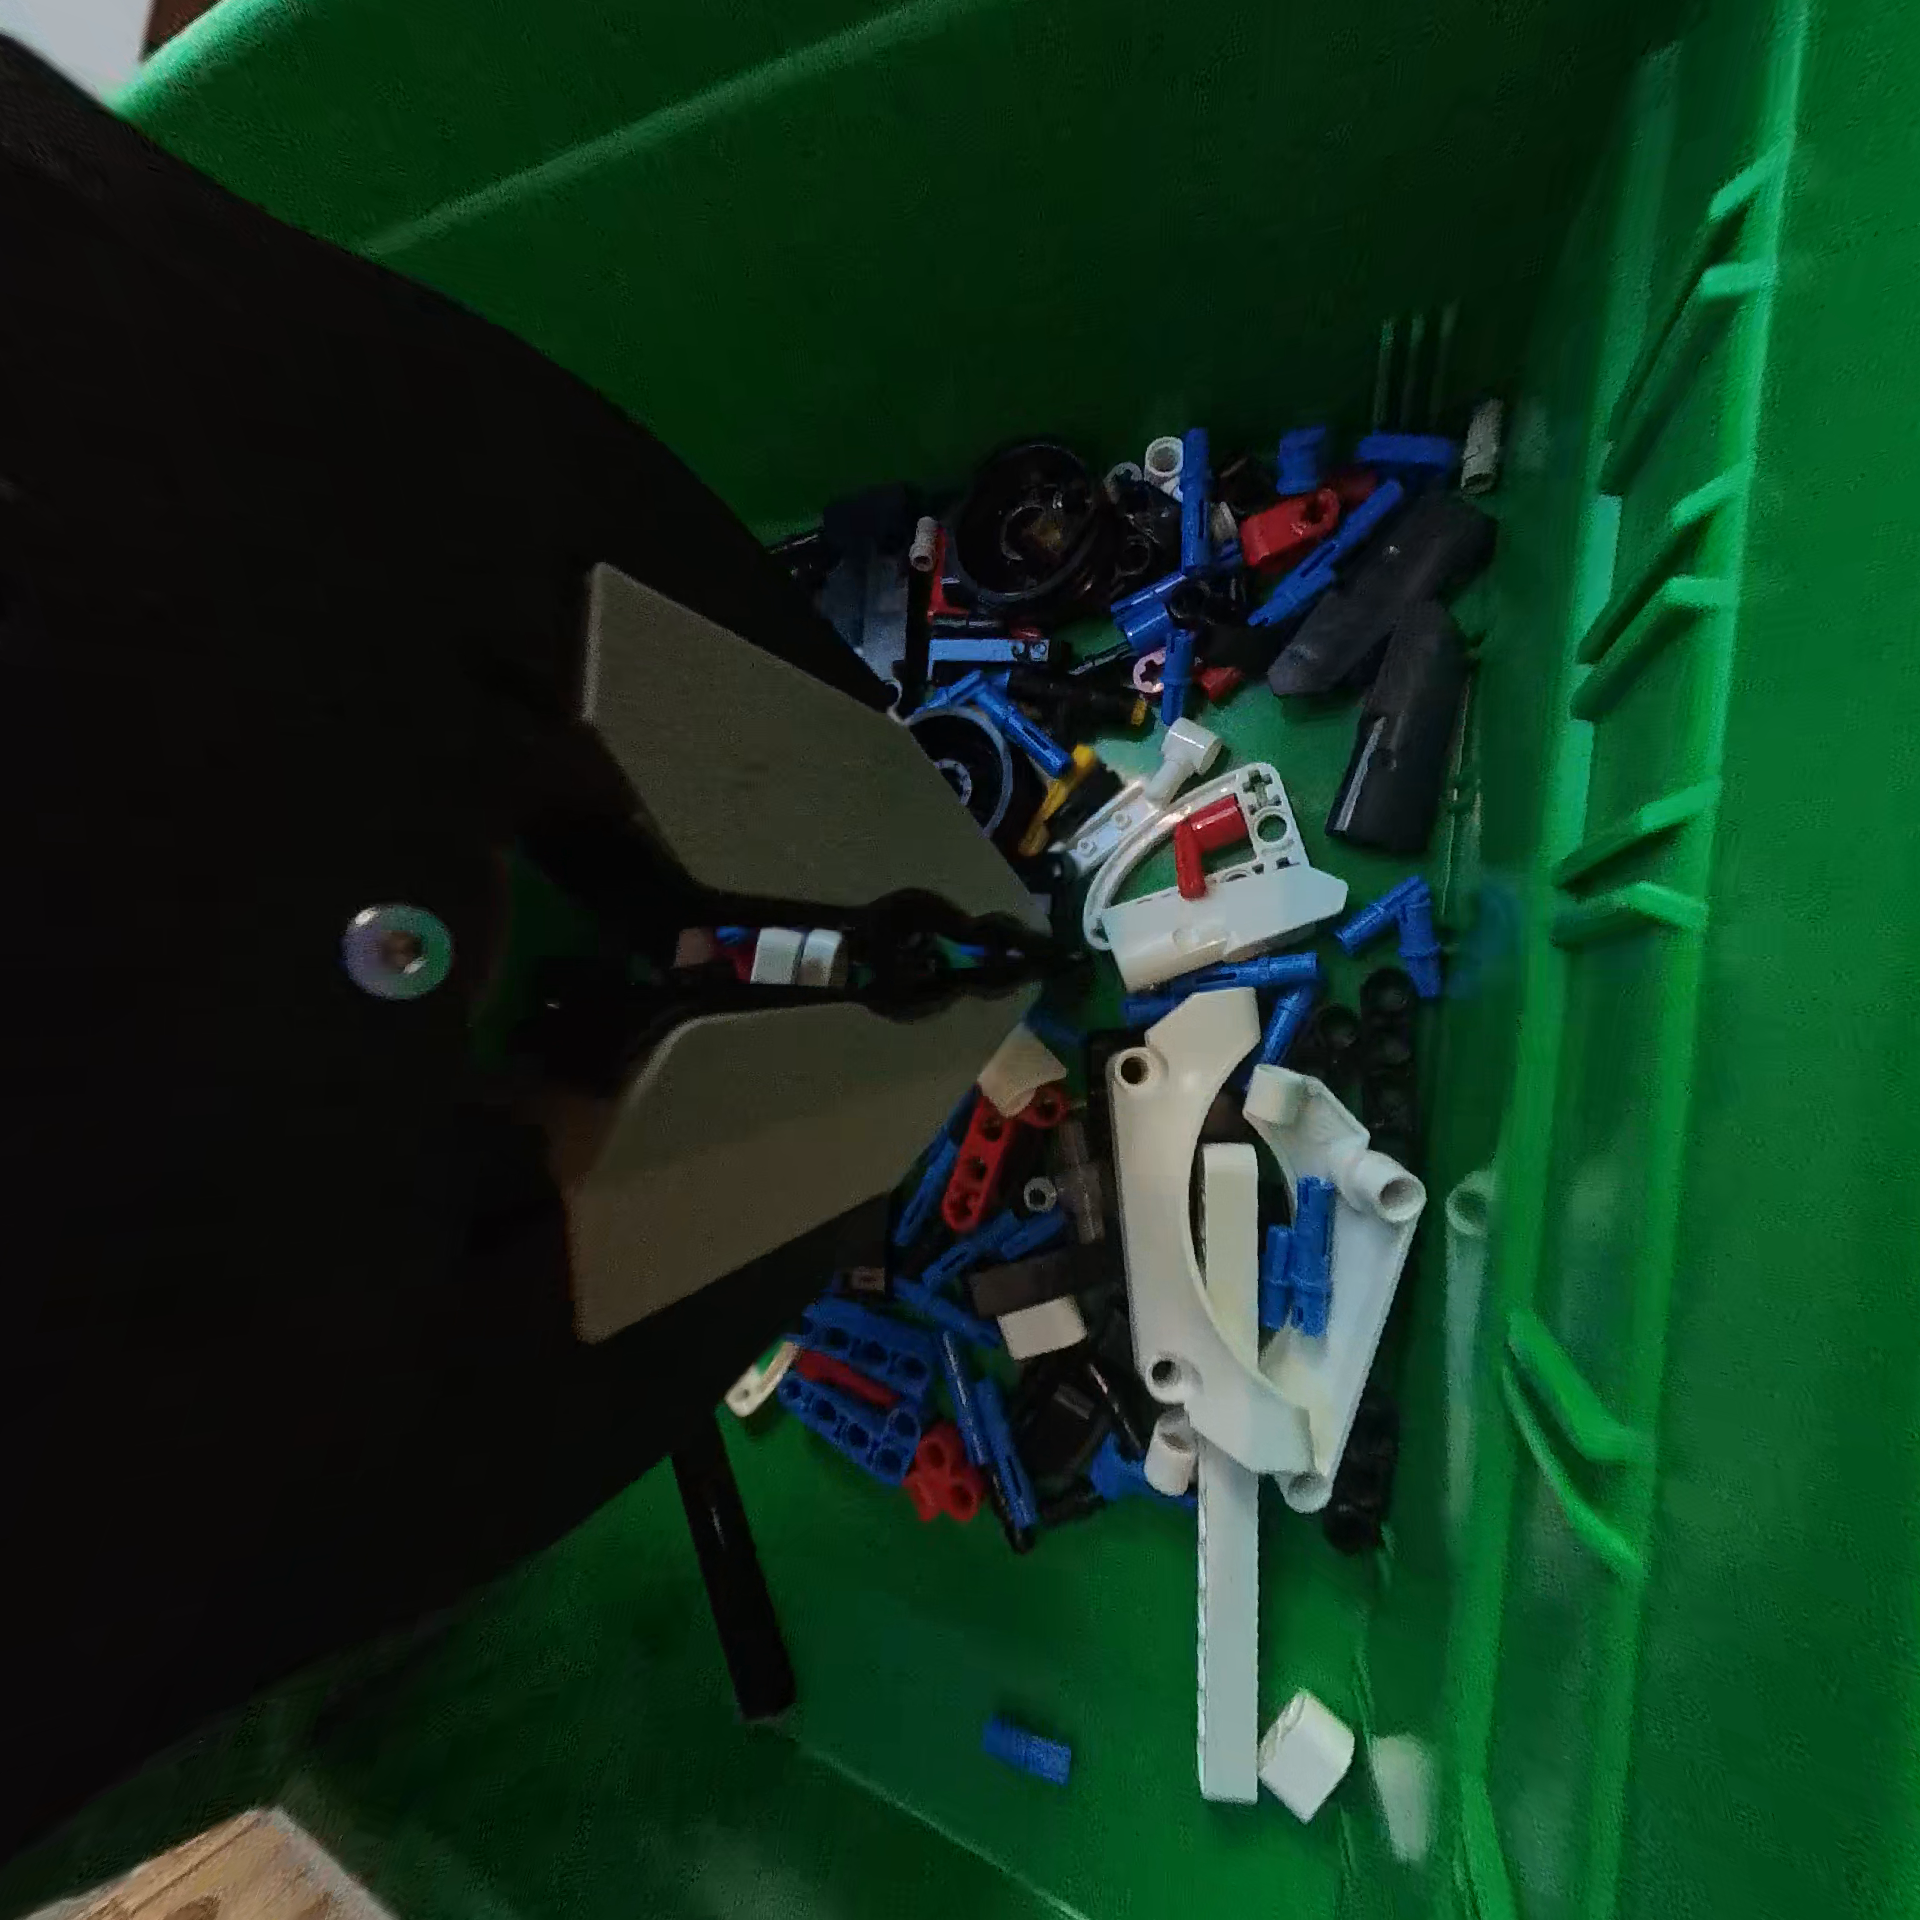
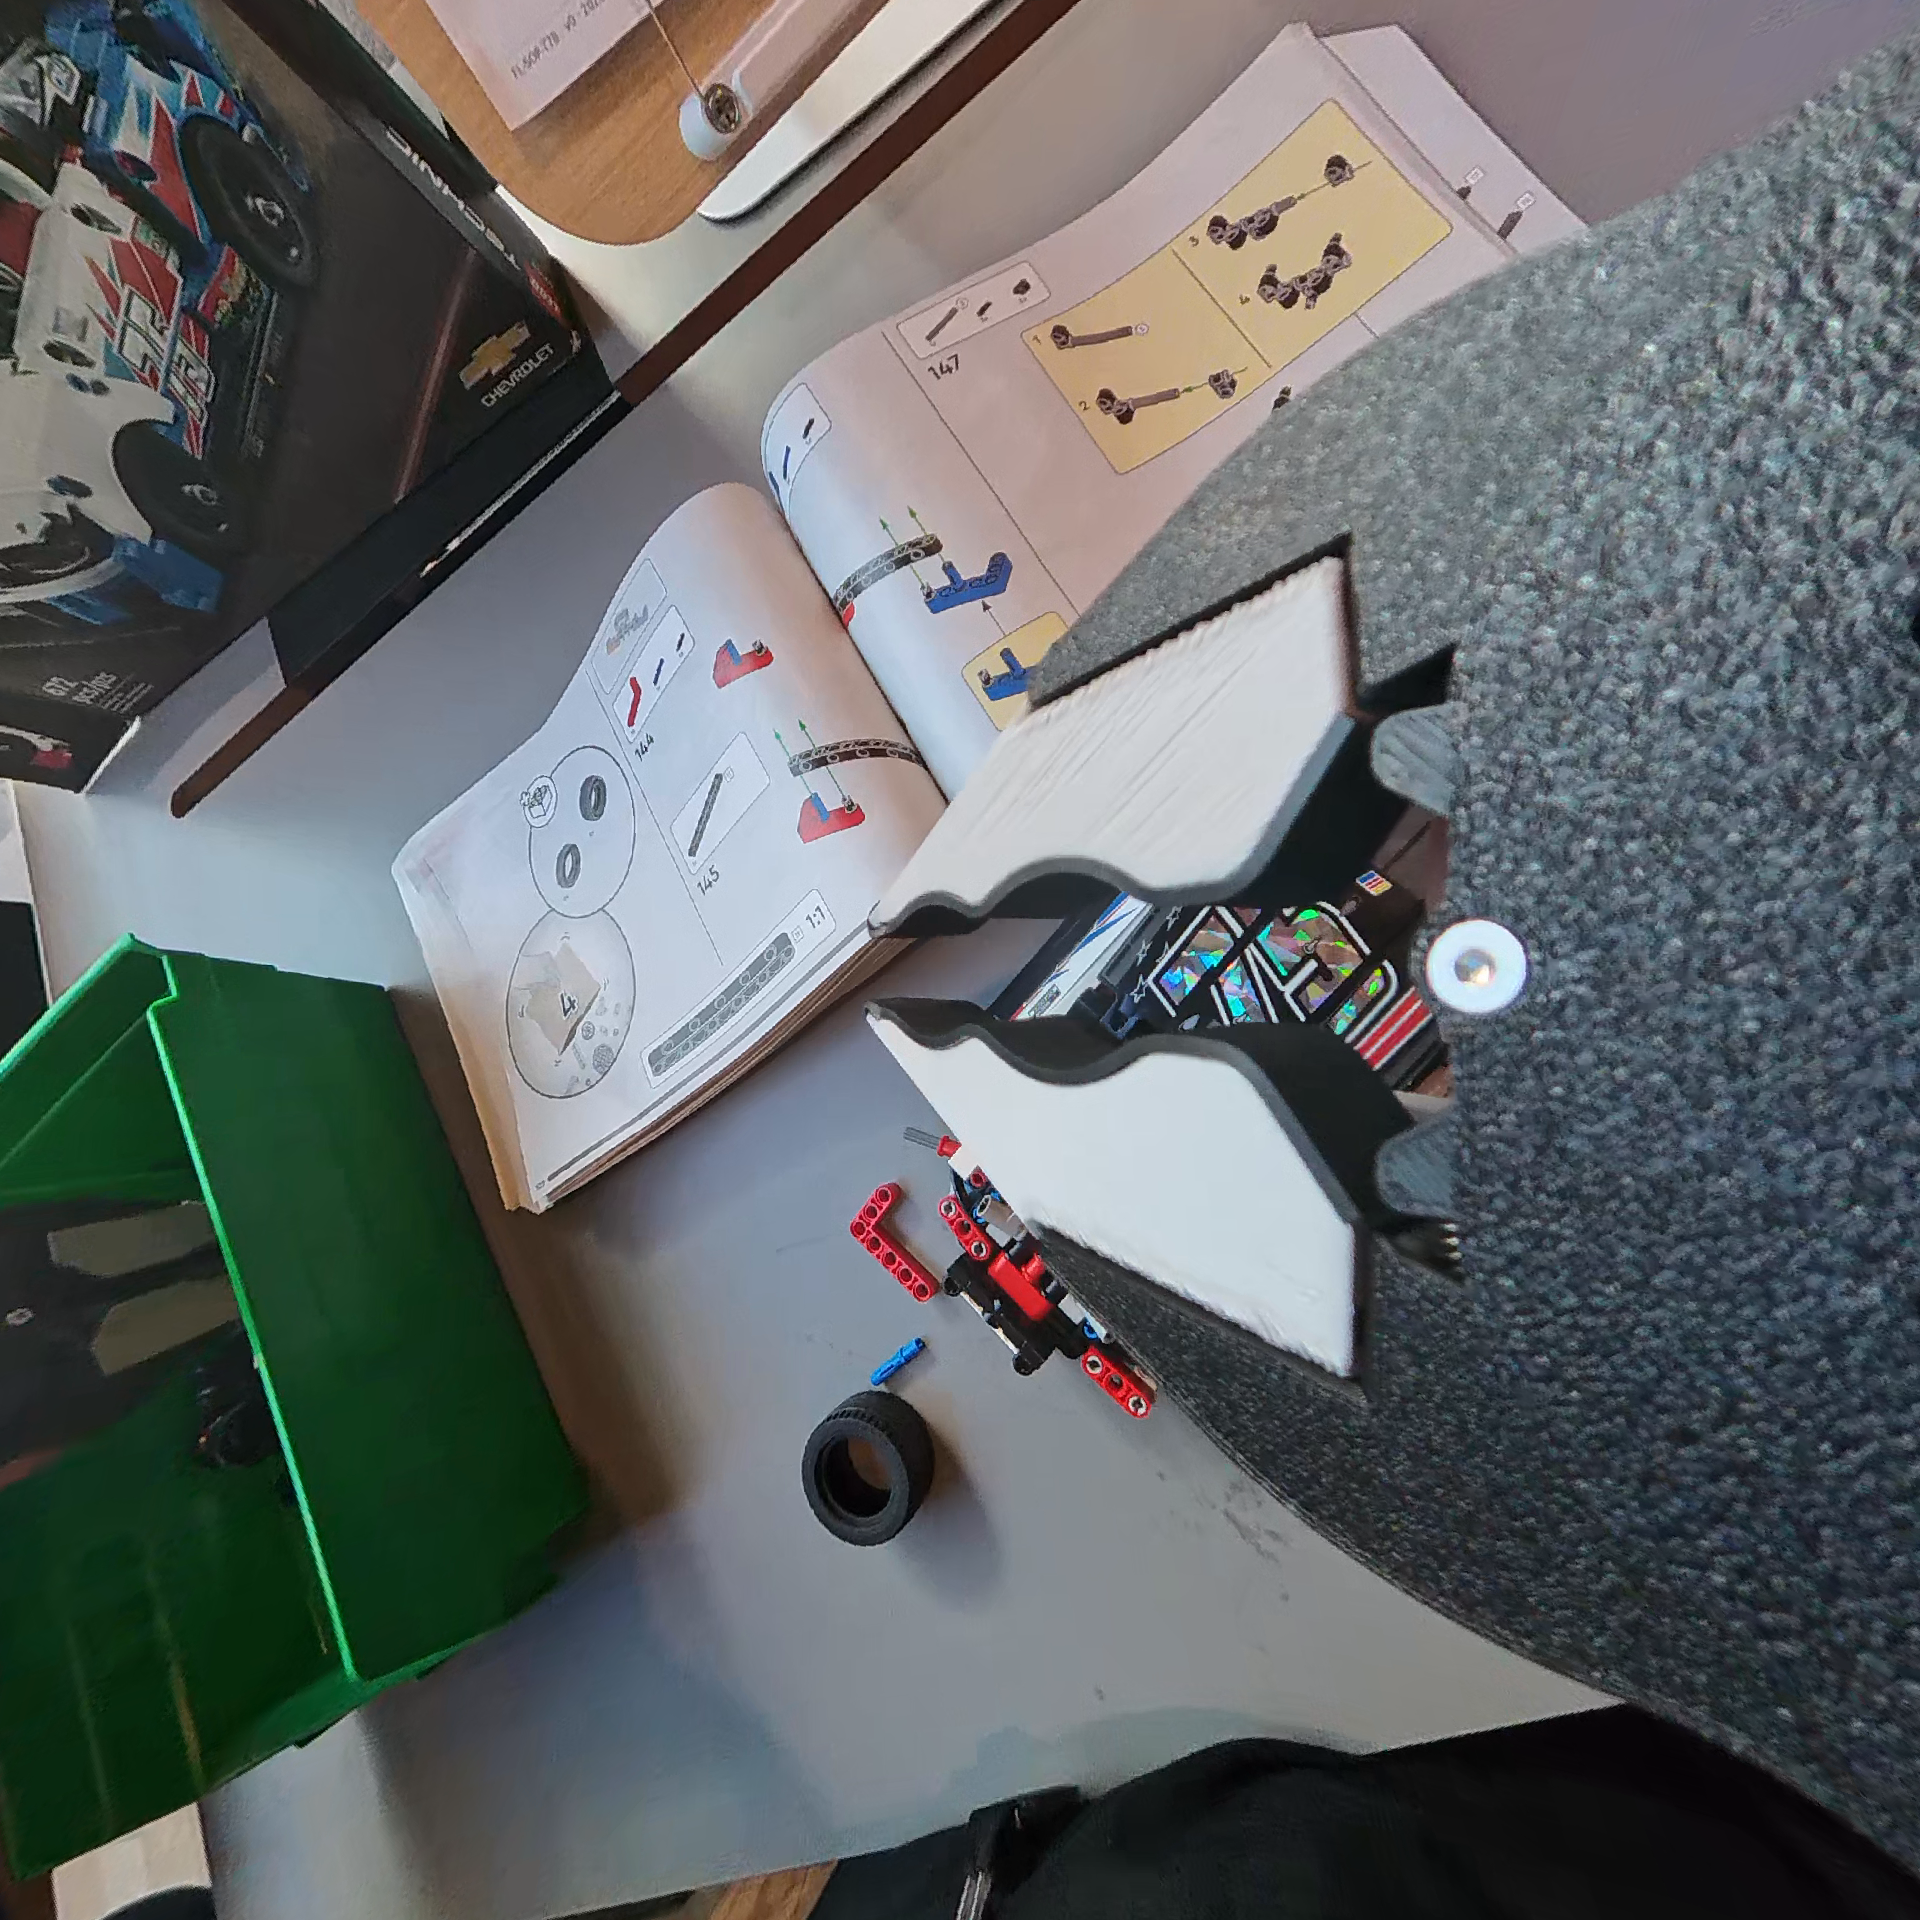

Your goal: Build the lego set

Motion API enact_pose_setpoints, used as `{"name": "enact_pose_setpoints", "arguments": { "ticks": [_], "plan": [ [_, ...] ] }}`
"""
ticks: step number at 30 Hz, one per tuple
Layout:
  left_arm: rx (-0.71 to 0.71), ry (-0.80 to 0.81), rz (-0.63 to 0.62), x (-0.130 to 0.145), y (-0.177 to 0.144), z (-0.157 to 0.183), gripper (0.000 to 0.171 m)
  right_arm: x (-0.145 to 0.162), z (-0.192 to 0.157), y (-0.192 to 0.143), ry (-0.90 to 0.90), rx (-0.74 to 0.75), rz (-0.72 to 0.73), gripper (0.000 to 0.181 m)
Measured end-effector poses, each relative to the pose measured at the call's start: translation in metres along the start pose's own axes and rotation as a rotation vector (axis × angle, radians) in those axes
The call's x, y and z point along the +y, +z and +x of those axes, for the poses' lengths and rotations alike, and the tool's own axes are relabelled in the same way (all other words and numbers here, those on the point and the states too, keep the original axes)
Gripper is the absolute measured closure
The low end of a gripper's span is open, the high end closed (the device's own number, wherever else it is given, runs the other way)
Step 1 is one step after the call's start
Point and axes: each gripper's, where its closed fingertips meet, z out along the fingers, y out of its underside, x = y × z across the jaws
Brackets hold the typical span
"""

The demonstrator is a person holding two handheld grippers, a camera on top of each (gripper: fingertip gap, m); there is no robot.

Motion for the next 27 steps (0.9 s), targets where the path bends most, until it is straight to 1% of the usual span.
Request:
{"name": "enact_pose_setpoints", "arguments": {
  "ticks": [5, 8, 12, 15, 18, 20, 21, 22, 23, 24, 25, 26, 27],
  "plan": [
    [0.028, 0.013, -0.002, 0.0, 0.003, 0.004, 0.168, 0.0, -0.001, 0.001, -0.005, -0.006, 0.0, 0.17],
    [0.01, 0.038, -0.011, 0.0, 0.003, 0.002, 0.169, 0.001, -0.001, 0.0, -0.001, -0.002, 0.003, 0.17],
    [0.013, 0.017, 0.019, -0.009, 0.005, 0.003, 0.169, 0.002, -0.001, -0.001, 0.004, -0.002, 0.01, 0.17],
    [-0.047, 0.026, 0.0, -0.007, 0.004, 0.0, 0.169, 0.003, -0.001, -0.004, 0.006, 0.001, 0.017, 0.17],
    [-0.109, 0.036, 0.03, -0.002, -0.011, 0.0, 0.169, 0.003, 0.0, -0.01, 0.008, 0.009, 0.032, 0.17],
    [-0.159, -0.007, 0.099, -0.003, -0.037, 0.0, 0.169, 0.005, 0.0, -0.016, 0.014, 0.012, 0.043, 0.17],
    [-0.17, -0.029, 0.172, -0.012, -0.056, 0.005, 0.169, 0.006, 0.001, -0.018, 0.015, 0.016, 0.049, 0.17],
    [-0.175, -0.046, 0.272, -0.029, -0.079, 0.014, 0.169, 0.007, 0.001, -0.021, 0.017, 0.018, 0.054, 0.17],
    [-0.193, -0.051, 0.369, -0.05, -0.103, 0.024, 0.169, 0.008, 0.001, -0.022, 0.019, 0.018, 0.061, 0.171],
    [-0.215, -0.039, 0.438, -0.071, -0.123, 0.037, 0.17, 0.008, 0.0, -0.024, 0.021, 0.018, 0.071, 0.171],
    [-0.22, -0.017, 0.483, -0.095, -0.135, 0.054, 0.17, 0.008, 0.0, -0.025, 0.023, 0.017, 0.082, 0.171],
    [-0.184, 0.0, 0.516, -0.119, -0.138, 0.077, 0.17, 0.007, -0.001, -0.026, 0.025, 0.016, 0.096, 0.171],
    [-0.113, 0.004, 0.544, -0.145, -0.134, 0.103, 0.17, 0.005, -0.003, -0.027, 0.027, 0.01, 0.113, 0.171]
  ]
}}
